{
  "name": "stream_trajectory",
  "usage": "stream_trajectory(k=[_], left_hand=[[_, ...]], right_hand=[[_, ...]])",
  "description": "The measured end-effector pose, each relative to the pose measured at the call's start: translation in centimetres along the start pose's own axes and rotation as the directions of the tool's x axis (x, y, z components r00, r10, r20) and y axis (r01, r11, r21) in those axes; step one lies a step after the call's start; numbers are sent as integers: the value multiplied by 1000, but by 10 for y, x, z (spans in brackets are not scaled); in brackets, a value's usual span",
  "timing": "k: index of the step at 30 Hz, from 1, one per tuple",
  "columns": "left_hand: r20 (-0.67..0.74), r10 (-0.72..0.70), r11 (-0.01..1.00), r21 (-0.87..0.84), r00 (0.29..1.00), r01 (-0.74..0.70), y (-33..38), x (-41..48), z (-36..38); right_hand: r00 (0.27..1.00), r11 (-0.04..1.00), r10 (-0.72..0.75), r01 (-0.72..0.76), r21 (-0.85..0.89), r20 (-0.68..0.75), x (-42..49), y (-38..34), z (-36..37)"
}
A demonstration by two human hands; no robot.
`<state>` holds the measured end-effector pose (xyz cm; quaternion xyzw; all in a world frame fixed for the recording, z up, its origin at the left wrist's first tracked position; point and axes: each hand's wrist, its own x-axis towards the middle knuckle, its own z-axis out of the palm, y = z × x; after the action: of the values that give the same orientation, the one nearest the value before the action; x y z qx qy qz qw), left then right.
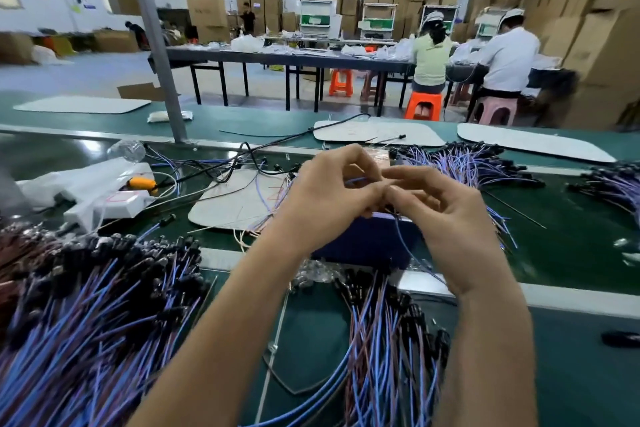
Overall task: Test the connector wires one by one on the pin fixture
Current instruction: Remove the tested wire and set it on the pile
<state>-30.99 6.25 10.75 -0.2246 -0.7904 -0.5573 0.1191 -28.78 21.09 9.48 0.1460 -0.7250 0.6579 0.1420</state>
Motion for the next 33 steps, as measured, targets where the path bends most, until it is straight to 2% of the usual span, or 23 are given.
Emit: stream_trajectory(k=[4,7,9,12,13,15,16,17,21,24,28,33], left_hand=[[114,-4,990,-136,993,20,0,0,-12],[166,6,988,-156,986,20,-2,1,-15],[86,-36,977,-206,996,53,-6,3,-14],[-111,-145,950,-294,983,107,-15,8,-7],[-137,-186,918,-378,973,122,-17,9,-2],[-139,-281,786,-602,950,145,-18,10,9],[-134,-317,722,-676,939,147,-18,10,14],[-134,-327,700,-699,936,144,-18,11,19],[-107,-263,804,-574,959,156,-19,9,27],[-86,-238,854,-493,967,166,-20,9,28],[-62,-243,879,-437,968,192,-19,8,27],[-33,-259,895,-385,965,227,-18,7,22]], right_hand=[[995,994,-95,97,-52,25,8,9,2],[990,996,-80,74,58,119,9,13,5],[997,996,-45,41,73,55,11,16,6],[999,1000,-9,10,19,-41,14,22,5],[999,1000,-1,2,14,-51,14,23,4],[998,998,28,-25,55,-64,16,26,4],[997,995,48,-41,90,-68,16,27,4],[995,991,65,-56,120,-72,16,28,4],[992,981,112,-102,163,-54,17,33,3],[993,982,92,-80,170,-67,19,37,1],[995,992,27,-14,125,-96,19,41,-2],[981,998,54,-45,51,-184,19,43,-9]])
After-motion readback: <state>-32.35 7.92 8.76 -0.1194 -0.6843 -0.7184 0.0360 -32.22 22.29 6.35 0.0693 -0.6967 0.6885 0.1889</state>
